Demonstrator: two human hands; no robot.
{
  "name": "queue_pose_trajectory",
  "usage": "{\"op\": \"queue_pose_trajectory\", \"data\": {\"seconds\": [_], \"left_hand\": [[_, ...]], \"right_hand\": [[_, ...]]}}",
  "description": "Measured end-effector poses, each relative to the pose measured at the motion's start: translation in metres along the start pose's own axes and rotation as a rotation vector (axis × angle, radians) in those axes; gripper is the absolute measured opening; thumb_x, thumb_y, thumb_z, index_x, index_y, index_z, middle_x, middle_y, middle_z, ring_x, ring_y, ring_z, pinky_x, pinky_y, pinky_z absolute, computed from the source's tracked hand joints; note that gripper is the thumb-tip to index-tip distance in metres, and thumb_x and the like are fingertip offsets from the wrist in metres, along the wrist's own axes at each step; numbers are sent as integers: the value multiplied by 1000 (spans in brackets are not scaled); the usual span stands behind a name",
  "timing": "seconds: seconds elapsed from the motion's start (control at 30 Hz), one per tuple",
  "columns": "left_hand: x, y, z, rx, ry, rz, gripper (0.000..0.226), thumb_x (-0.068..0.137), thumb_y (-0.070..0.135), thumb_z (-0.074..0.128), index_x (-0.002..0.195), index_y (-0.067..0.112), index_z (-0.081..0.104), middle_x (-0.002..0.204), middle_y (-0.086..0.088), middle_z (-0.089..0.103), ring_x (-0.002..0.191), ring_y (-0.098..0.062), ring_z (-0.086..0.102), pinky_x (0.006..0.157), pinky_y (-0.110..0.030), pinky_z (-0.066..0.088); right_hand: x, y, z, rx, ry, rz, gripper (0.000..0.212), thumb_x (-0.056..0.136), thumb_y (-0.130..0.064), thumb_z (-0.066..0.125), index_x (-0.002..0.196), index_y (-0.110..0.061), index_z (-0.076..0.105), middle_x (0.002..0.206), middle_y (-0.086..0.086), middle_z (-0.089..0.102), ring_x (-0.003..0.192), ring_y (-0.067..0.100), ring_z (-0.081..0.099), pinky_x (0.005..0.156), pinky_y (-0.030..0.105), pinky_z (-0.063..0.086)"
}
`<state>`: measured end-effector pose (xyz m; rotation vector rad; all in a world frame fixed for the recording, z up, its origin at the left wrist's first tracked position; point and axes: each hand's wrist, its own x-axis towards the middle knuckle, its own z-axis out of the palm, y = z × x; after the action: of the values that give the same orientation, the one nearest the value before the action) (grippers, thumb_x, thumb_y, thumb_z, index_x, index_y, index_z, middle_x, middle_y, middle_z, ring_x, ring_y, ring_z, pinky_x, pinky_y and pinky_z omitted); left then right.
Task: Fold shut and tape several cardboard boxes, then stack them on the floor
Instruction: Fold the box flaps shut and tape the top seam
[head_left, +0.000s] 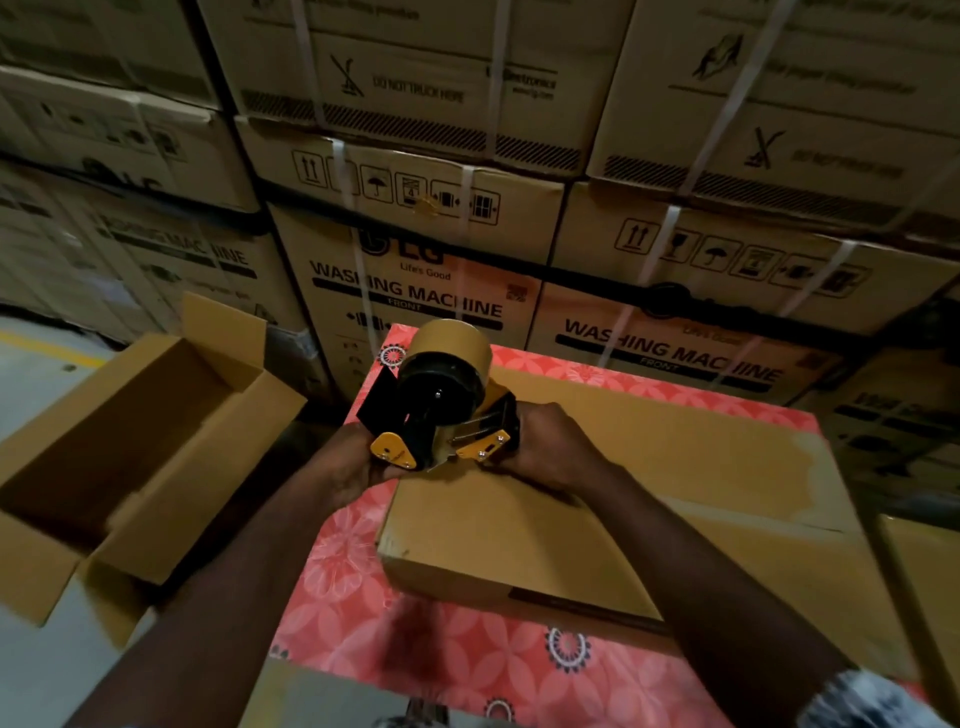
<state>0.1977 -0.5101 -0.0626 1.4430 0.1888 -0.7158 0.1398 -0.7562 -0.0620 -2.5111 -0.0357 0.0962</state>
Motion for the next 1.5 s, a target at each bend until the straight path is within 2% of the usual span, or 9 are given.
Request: {"op": "queue_pose_trajectory", "data": {"seconds": [0.27, 0.47, 0.63, 0.73, 0.87, 0.97, 1.13, 1.33, 1.5], "left_hand": [[26, -14, -44, 119, 114, -48, 19, 103, 1, 45, 97, 2, 63, 57, -2, 65, 53, -10, 68, 56, -22, 59], [36, -50, -28, 188, 161, -36, 20, 95, -9, 50, 89, -2, 68, 83, -21, 66, 77, -28, 63, 65, -30, 52], [34, -74, -1, 150, 222, 24, 16, 92, -8, 55, 100, -5, 69, 76, -14, 70, 62, -21, 68, 54, -28, 52], [38, -82, -5, 148, 209, 4, 18, 94, -5, 54, 108, -14, 61, 83, -20, 65, 69, -28, 64, 60, -31, 53], [49, -91, -19, 307, 283, 52, 14, 87, 11, 64, 100, 12, 70, 91, -12, 73, 91, -40, 69, 81, -56, 57], [23, -70, -13, 240, 303, 229, 23, 96, 8, 61, 116, 18, 67, 106, -3, 73, 100, -24, 70, 84, -44, 57], [-22, -72, -8, 274, 0, 272, 37, 101, 10, 57, 134, 27, 62, 127, 9, 69, 119, -12, 63, 101, -39, 48], [-28, -87, -1, 357, 38, 344, 38, 102, 30, 54, 138, 42, 56, 136, 14, 63, 131, -10, 54, 113, -43, 41], [-29, -87, 2, 415, 82, 356, 48, 105, 25, 51, 139, 56, 40, 154, 14, 40, 143, -8, 36, 118, -32, 31]], "right_hand": [[0, 16, -5, -98, 18, 19, 31, 77, -53, 75, 96, -32, 64, 88, -12, 70, 79, 7, 65, 66, 34, 54], [-1, 19, 1, -144, 35, 8, 29, 80, -50, 75, 98, -30, 62, 90, -8, 71, 81, 14, 66, 64, 32, 51], [-4, 20, 6, -164, 45, -13, 28, 82, -42, 77, 101, -27, 63, 93, -4, 72, 84, 19, 67, 58, 26, 38], [-3, 20, 6, -162, 45, -4, 28, 82, -43, 77, 101, -28, 63, 93, -4, 72, 85, 19, 67, 61, 28, 40], [-2, 20, 5, -138, 18, 26, 28, 78, -48, 77, 89, -41, 52, 88, -8, 70, 79, 16, 66, 63, 30, 48], [1, 23, 5, -144, 23, 49, 29, 75, -54, 74, 92, -38, 56, 87, -10, 70, 77, 13, 66, 64, 32, 53], [3, 24, 4, -135, 13, 20, 33, 76, -54, 72, 98, -33, 61, 83, -13, 68, 73, 6, 65, 63, 35, 57], [-2, 26, -8, -199, -2, -34, 23, 83, -46, 70, 95, -30, 59, 84, -7, 68, 72, 16, 65, 61, 36, 54], [-34, 62, -35, -339, -12, 10, 23, 86, -40, 70, 103, -30, 60, 91, -6, 69, 80, 19, 67, 66, 36, 56]]}}
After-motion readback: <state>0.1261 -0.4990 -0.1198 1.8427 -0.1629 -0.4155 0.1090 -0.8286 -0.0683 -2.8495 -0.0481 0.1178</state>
